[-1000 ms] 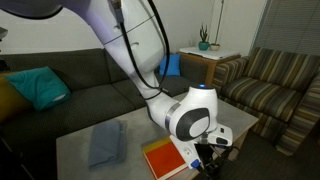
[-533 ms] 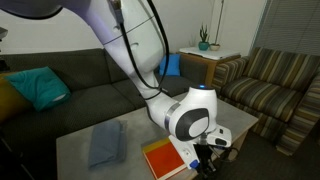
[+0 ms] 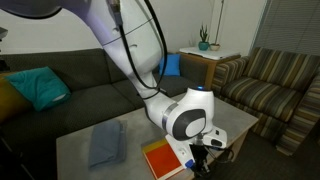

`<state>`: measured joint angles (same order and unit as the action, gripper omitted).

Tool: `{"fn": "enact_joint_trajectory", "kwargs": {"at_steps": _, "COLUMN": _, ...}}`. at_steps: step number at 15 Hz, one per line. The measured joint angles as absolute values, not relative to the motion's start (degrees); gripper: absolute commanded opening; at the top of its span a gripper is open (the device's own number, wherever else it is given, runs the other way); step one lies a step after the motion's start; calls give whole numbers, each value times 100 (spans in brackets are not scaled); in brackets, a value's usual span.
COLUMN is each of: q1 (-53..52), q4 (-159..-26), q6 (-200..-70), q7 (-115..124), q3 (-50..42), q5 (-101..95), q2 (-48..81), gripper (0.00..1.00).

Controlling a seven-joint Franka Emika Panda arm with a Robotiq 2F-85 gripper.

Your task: Move the book backward slightly

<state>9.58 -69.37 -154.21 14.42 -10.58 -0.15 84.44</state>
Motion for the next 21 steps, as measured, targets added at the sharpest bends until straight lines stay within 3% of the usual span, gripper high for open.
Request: {"fn": "enact_joint_trajectory", "kwargs": {"at_steps": 21, "q1": 764, "q4": -6971, "q6": -14743, "q7": 652, "q3": -645, "q5": -42, "q2": 8451, "gripper": 0}}
